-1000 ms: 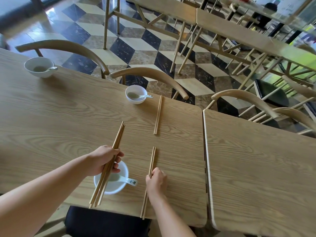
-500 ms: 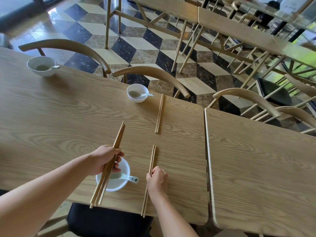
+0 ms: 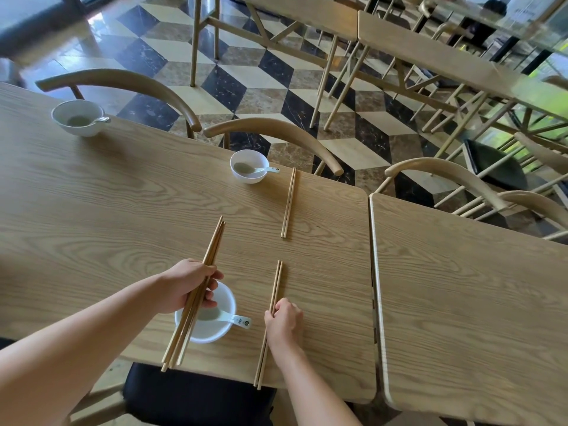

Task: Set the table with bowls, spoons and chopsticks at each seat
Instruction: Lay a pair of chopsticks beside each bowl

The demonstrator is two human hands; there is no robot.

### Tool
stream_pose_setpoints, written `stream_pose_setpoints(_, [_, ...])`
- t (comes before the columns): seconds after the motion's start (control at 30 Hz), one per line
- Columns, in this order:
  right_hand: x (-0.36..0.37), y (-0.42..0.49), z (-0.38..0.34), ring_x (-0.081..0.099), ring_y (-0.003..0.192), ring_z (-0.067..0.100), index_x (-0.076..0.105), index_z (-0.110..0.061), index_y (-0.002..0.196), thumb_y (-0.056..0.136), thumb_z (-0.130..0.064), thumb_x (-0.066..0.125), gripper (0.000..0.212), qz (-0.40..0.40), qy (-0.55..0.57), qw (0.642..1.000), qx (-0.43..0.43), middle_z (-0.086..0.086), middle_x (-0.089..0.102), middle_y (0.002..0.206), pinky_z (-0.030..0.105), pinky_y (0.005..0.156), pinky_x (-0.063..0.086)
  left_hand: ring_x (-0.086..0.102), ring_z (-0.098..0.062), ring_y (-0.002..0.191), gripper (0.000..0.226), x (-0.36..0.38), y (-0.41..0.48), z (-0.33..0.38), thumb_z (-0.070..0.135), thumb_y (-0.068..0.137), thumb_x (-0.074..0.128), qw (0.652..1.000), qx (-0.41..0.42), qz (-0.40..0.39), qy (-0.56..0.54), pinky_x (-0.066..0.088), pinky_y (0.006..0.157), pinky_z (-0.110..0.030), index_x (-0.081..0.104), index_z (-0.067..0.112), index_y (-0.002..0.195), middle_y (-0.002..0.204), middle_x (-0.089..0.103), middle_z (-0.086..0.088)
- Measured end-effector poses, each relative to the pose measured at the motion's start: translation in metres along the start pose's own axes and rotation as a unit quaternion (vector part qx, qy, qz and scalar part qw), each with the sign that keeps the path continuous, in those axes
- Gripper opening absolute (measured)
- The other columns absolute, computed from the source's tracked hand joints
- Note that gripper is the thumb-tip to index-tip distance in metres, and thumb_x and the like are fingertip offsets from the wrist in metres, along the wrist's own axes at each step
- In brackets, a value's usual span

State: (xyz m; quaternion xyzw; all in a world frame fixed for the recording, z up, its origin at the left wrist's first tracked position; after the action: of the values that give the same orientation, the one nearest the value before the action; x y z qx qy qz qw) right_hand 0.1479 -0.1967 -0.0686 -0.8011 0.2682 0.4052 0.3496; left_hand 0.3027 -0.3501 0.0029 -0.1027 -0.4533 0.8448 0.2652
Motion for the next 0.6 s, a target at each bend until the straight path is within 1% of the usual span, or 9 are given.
stream_pose_setpoints(0.13, [-0.0002,0.0,-0.0007,0.06,0.094,0.023,0.054,-0.018,0.084,0.09,-0.023,0.064,0.012,-0.008,-0.003,1.0,-0.005,0.007,0.066,0.097,0.03,0.081,0.044,0.051,-0.024,0.054,0.026,-0.0001,0.0,0.001,0.013,0.104,0.044,1.0,-0.005,0.001,-0.001,0.056,0.047,-0.034,0.062,-0.004,0.098,0.067,0.054,-0.013])
stream_pose_setpoints(0.23, [0.0,-0.0005,-0.0012,0.06,0.095,0.023,0.052,-0.019,0.083,0.09,-0.022,0.063,0.014,-0.006,-0.006,1.0,-0.007,0.007,0.065,0.098,0.029,0.081,0.044,0.052,-0.024,0.054,0.025,-0.0001,0.0,0.0017,0.014,0.104,0.044,1.0,-0.008,-0.002,-0.001,0.056,0.047,-0.034,0.062,-0.004,0.1,0.068,0.054,-0.013])
stream_pose_setpoints(0.3, [0.0003,-0.0005,-0.001,0.059,0.095,0.023,0.059,-0.014,0.088,0.091,-0.023,0.063,0.011,-0.004,-0.012,1.0,-0.006,0.007,0.066,0.099,0.029,0.081,0.044,0.052,-0.024,0.055,0.025,-0.0004,-0.0004,0.0018,0.014,0.104,0.044,1.0,-0.008,-0.003,0.0,0.056,0.047,-0.034,0.062,-0.004,0.1,0.068,0.054,-0.013])
stream_pose_setpoints(0.37, [0.0004,-0.0001,-0.0013,0.059,0.096,0.024,0.061,-0.01,0.092,0.091,-0.024,0.062,0.014,-0.004,-0.017,1.0,-0.008,0.007,0.065,0.099,0.029,0.082,0.044,0.052,-0.024,0.055,0.026,-0.001,-0.0012,0.0022,0.014,0.105,0.044,1.0,-0.006,-0.005,0.0,0.056,0.047,-0.034,0.062,-0.003,0.099,0.068,0.054,-0.013])
stream_pose_setpoints(0.47, [0.0002,-0.001,-0.0025,0.059,0.095,0.023,0.059,-0.012,0.088,0.091,-0.022,0.062,0.011,-0.007,-0.015,1.0,-0.008,0.007,0.064,0.1,0.03,0.082,0.045,0.051,-0.024,0.055,0.026,-0.0026,-0.0026,0.0035,0.014,0.105,0.044,1.0,-0.004,-0.005,0.001,0.056,0.047,-0.034,0.062,-0.003,0.1,0.068,0.053,-0.013])
stream_pose_setpoints(0.6, [0.0,-0.0012,-0.0032,0.059,0.094,0.022,0.058,-0.012,0.089,0.091,-0.022,0.062,0.011,-0.008,-0.012,1.0,-0.007,0.007,0.063,0.1,0.03,0.081,0.046,0.051,-0.024,0.055,0.026,-0.0048,-0.0054,0.0065,0.014,0.105,0.043,1.0,0.001,-0.004,0.004,0.057,0.047,-0.034,0.061,-0.003,0.099,0.069,0.053,-0.013])
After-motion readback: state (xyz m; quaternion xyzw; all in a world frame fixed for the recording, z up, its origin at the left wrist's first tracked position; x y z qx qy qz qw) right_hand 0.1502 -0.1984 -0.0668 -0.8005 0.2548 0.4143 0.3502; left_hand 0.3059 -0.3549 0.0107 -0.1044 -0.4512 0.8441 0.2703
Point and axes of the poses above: each hand's wrist, its own y-axis towards the middle knuckle, its own x-axis out of the palm, z = x × y, the point moved 2 cm from there along y, towards the middle knuckle
